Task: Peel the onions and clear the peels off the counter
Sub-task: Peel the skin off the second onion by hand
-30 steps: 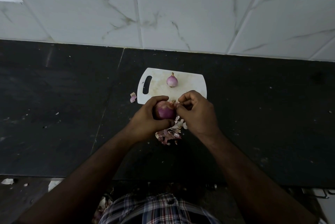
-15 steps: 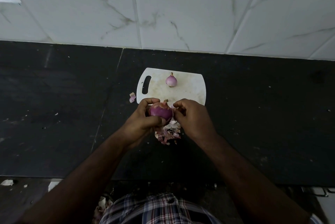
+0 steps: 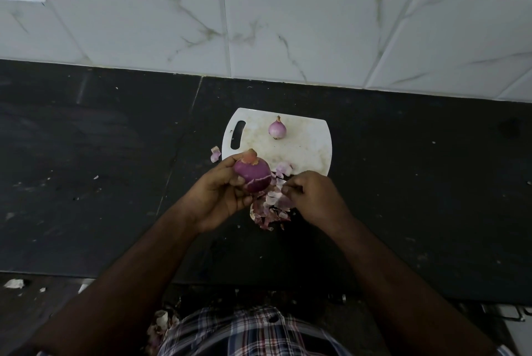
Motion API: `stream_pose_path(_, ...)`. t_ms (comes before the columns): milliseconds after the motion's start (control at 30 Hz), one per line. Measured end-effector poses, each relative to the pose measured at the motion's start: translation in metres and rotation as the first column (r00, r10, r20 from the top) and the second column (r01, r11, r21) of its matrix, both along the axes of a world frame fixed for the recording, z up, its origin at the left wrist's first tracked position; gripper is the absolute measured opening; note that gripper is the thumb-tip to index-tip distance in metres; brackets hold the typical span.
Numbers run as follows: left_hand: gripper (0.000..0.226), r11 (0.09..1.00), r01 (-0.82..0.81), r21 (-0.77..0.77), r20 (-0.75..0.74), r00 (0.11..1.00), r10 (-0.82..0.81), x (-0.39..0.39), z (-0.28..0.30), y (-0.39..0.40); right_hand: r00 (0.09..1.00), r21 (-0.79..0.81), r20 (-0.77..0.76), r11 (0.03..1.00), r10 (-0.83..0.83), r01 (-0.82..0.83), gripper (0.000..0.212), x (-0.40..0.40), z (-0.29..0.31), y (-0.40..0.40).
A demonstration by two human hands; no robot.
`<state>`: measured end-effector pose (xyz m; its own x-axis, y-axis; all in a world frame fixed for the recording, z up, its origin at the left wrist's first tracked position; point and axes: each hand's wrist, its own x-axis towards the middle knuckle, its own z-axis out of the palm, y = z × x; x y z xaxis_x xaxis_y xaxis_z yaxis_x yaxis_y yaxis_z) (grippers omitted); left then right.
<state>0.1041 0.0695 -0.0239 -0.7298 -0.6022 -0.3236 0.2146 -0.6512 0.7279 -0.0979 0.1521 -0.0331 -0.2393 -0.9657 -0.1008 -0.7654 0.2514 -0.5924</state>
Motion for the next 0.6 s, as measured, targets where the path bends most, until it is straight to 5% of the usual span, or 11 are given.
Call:
stream_pose_path(233, 0.049, 0.999, -0.034, -0.018, 0.062, 0.997, 0.035, -0.004, -0.002, 0.004, 0.927, -0.238, 0.365, 0.971, 0.086, 0.004, 0.045, 0.016, 0.035, 0.004)
stream_pose_path(333, 0.053, 0.999, -0.047, -0.026, 0.077, 0.996, 0.049, -0.008, -0.003, 0.004, 0.945, -0.314, 0.301, 0.949, 0.131, -0.032, 0.056, 0.028, 0.032, 0.001)
stream_pose_path(600, 0.062, 0.993, -0.089, -0.074, 0.153, 0.983, 0.099, -0.012, -0.001, 0.008, 0.953, -0.338, 0.289, 0.941, 0.094, 0.010, 0.042, 0.030, 0.030, -0.002)
